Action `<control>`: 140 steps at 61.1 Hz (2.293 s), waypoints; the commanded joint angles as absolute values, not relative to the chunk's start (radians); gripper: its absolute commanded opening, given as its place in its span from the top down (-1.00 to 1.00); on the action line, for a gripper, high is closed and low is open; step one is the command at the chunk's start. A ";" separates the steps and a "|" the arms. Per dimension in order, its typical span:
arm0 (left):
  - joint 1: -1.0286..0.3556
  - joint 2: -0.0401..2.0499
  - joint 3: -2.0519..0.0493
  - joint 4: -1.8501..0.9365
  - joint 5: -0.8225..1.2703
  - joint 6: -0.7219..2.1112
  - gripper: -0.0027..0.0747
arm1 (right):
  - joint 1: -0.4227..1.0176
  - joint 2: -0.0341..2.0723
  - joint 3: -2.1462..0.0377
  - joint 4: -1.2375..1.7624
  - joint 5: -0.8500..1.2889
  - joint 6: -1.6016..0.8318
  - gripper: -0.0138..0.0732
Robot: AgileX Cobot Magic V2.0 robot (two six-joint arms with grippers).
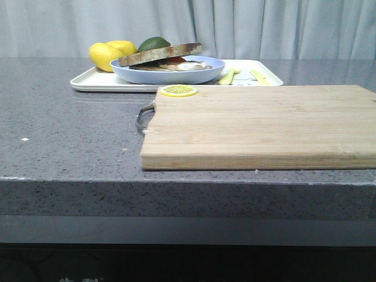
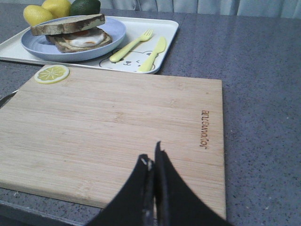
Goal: Place bread and move sandwich to tray
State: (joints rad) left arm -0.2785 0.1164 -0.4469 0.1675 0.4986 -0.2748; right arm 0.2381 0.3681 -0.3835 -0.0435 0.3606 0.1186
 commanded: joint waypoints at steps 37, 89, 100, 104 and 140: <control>-0.170 0.057 -0.358 0.010 0.268 -0.126 0.98 | 0.233 0.374 -0.409 -0.045 0.286 0.118 0.82; 0.013 -0.027 0.005 -0.018 0.100 -0.123 0.98 | 0.233 0.374 -0.409 -0.045 0.286 0.118 0.82; 0.013 -0.027 0.005 -0.018 0.100 -0.123 0.98 | 0.233 0.374 -0.409 -0.045 0.286 0.118 0.82; 0.013 -0.027 0.005 -0.018 0.100 -0.123 0.98 | 0.233 0.374 -0.409 -0.045 0.286 0.118 0.82; 0.013 -0.027 0.005 -0.018 0.100 -0.123 0.98 | 0.233 0.374 -0.406 -0.054 0.273 0.117 0.82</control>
